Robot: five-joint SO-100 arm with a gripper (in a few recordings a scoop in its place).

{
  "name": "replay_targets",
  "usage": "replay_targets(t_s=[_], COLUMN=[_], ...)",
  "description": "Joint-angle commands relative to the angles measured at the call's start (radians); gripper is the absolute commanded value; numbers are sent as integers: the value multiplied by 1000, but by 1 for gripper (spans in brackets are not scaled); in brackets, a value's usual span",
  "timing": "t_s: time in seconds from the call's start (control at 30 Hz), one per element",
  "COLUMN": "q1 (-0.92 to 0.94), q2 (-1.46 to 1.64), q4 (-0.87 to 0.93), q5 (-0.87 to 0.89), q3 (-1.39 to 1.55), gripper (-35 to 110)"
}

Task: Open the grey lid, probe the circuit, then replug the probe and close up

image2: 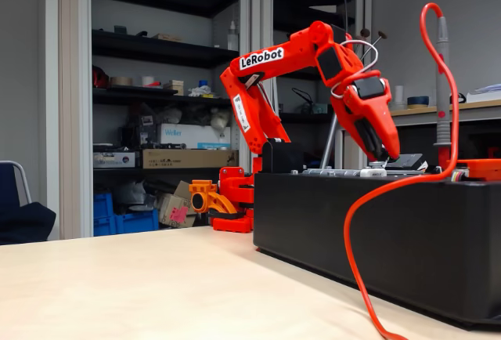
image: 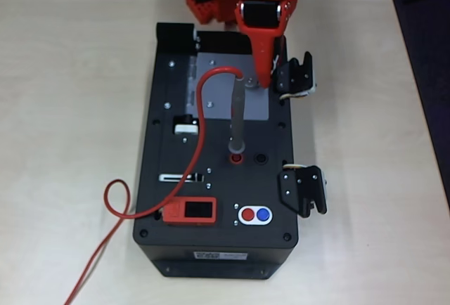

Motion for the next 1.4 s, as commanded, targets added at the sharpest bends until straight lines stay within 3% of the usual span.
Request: replay_targets(t_s=[0.0,0.2,0.47,1.37], q1=[-28,-18,23,196], q2=[9,-5,-29,-195], q4=[-6,-37,-25,469], q5=[29,51,48,-54], q3=[-29,-26,-49,-600], gripper=[10,0,0,0])
